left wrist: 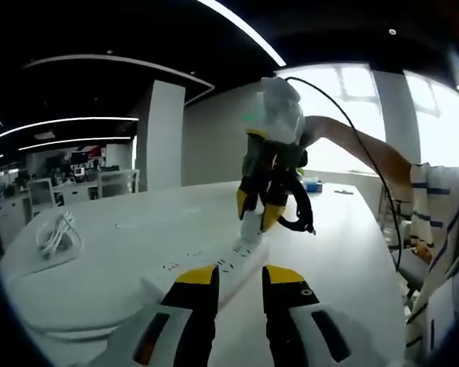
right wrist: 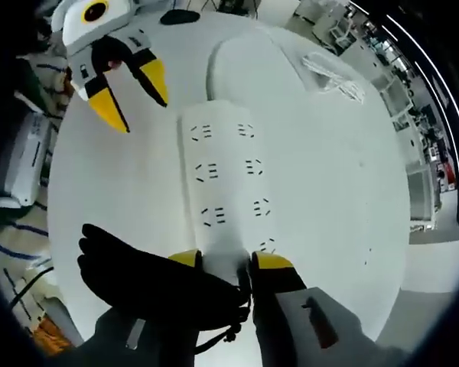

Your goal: Straighten the power strip on the desk, plug the charger into it

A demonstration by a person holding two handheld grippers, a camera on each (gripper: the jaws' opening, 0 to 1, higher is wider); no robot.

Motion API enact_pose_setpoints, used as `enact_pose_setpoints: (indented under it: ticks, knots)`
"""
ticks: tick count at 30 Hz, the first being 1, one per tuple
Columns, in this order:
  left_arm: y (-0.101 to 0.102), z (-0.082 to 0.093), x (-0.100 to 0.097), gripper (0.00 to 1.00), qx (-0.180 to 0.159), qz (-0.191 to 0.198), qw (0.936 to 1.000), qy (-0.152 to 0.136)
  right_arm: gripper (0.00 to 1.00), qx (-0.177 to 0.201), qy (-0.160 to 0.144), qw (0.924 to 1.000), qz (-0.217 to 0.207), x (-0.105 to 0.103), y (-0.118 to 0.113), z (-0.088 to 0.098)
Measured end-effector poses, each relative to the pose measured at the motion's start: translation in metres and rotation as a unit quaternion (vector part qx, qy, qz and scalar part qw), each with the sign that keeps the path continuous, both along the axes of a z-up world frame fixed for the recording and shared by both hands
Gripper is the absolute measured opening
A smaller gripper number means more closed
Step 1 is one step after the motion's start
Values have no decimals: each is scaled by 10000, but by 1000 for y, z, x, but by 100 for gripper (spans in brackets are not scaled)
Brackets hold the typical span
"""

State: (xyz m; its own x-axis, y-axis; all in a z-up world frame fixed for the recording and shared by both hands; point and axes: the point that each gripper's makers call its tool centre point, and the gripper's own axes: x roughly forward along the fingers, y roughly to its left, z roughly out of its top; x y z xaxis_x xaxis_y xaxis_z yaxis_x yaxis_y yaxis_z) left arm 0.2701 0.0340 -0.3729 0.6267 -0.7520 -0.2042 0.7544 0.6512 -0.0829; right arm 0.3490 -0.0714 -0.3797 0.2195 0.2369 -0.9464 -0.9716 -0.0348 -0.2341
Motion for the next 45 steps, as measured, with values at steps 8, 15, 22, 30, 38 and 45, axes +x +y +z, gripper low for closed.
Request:
enact_pose_setpoints:
  ticks: [8, 15, 22, 30, 38, 45]
  knots:
    - [-3, -2, -1, 23, 5, -22, 10000, 22, 24, -236, -134, 9996, -48, -4, 1, -8]
    - [-2, -3, -1, 23, 18, -9, 10000, 12, 25, 421, 12, 9991, 27, -1, -2, -8]
    - [-5, -5, -1, 23, 43, -45, 10000, 25, 25, -155, -21, 9999, 42, -1, 1, -14]
    - [-4, -5, 0, 23, 32, -37, 10000, 25, 25, 686, 288, 9972, 62, 1, -1, -14]
    - [-6, -7, 0, 23, 93, -58, 9999, 53, 26, -159, 256, 9995, -24, 1, 2, -22]
    - [-6, -6, -1, 23, 77, -76, 9999, 30, 26, 231, 340, 9991, -65, 1, 1, -21]
